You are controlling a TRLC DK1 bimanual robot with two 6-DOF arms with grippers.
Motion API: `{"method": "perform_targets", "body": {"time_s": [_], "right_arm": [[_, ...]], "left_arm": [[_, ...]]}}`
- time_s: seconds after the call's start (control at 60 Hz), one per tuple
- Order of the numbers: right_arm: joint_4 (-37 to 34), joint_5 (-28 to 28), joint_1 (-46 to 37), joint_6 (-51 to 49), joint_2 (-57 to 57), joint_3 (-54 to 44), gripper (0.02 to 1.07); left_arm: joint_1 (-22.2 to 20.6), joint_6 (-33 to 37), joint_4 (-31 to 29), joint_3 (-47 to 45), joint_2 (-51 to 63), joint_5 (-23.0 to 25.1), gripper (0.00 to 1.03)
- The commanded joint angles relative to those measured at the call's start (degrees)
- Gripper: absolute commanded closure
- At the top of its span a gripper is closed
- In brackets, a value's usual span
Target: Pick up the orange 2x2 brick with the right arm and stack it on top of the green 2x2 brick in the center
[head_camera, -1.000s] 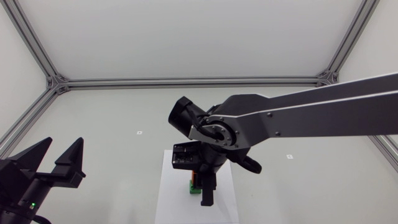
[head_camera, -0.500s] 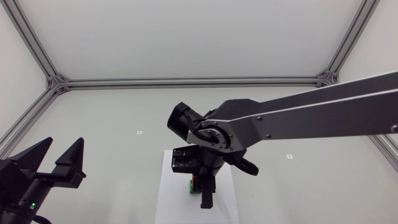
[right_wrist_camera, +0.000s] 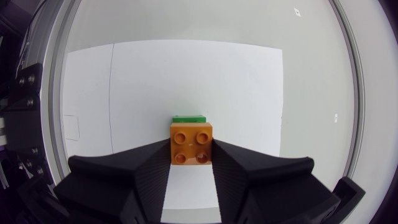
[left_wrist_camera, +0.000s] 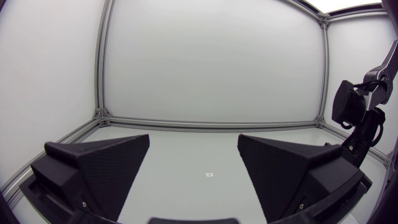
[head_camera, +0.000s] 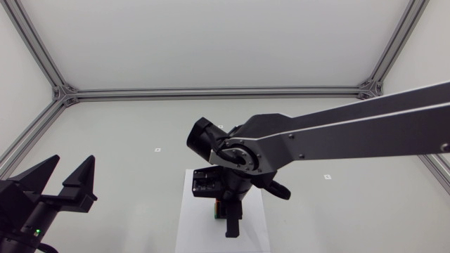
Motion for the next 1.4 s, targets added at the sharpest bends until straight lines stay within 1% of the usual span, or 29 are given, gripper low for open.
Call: {"method": "perform_targets", "body": {"time_s": [0.0, 0.983, 1.383], "right_arm": [[0.53, 0.27, 0.68, -1.50, 1.61, -0.81, 0.77], [0.36, 0.53, 0.86, -1.59, 3.63, -0.37, 0.77], [-2.54, 1.23, 1.39, -1.15, 6.36, 1.74, 0.77]], "left_arm": [[-0.37, -1.15, -0.56, -2.35, -0.10, -0.17, 0.04], [-0.10, -1.15, -0.56, -2.35, -0.10, -0.17, 0.04], [-0.28, -1.15, -0.56, -2.35, -0.10, -0.17, 0.04]]}}
